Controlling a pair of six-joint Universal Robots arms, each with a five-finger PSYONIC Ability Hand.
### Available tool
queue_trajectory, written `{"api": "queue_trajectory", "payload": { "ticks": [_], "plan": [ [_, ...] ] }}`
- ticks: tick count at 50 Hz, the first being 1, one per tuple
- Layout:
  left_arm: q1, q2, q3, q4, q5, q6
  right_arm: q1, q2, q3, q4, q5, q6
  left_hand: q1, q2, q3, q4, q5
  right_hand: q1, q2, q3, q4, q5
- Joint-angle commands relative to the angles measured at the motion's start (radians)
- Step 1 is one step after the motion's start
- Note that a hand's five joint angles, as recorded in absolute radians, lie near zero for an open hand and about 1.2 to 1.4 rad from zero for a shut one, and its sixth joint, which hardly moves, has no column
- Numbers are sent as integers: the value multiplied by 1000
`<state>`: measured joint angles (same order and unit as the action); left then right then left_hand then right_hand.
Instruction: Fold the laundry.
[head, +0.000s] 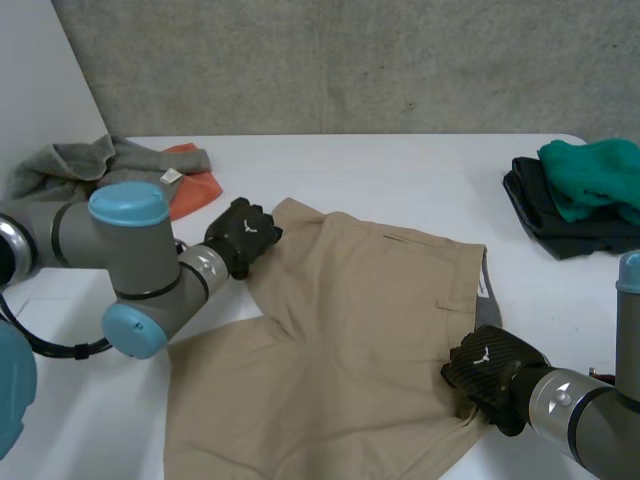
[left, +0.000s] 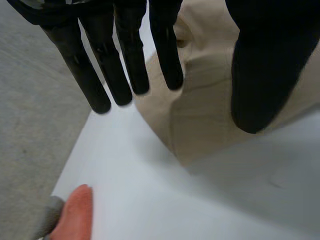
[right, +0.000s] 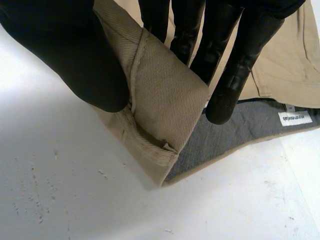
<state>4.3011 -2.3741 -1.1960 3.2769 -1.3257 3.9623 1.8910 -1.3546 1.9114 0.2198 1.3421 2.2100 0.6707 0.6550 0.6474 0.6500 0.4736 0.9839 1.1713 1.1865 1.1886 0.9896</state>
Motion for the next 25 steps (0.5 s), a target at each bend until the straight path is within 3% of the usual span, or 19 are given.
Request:
{"api": "queue_trajectory", "payload": {
  "ticks": [1, 7, 15, 25],
  "plan": [
    [5, -19, -2, 0, 30, -3, -15, 0, 8, -22, 2, 2, 608, 624, 631, 629, 631, 412, 225, 210, 208, 232],
    [9, -5, -13, -5, -30, -2, -26, -1, 3, -31, 2, 4, 726, 741, 749, 746, 748, 412, 225, 210, 208, 232],
    [14, 36, -77, -5, -217, -6, -21, -1, -11, -65, 2, 60, 726, 741, 749, 746, 748, 412, 225, 210, 208, 232],
    [9, 82, -155, 4, -273, -14, -13, 6, -35, -68, -8, 201, 726, 741, 749, 746, 748, 412, 225, 210, 208, 232]
  ]
}}
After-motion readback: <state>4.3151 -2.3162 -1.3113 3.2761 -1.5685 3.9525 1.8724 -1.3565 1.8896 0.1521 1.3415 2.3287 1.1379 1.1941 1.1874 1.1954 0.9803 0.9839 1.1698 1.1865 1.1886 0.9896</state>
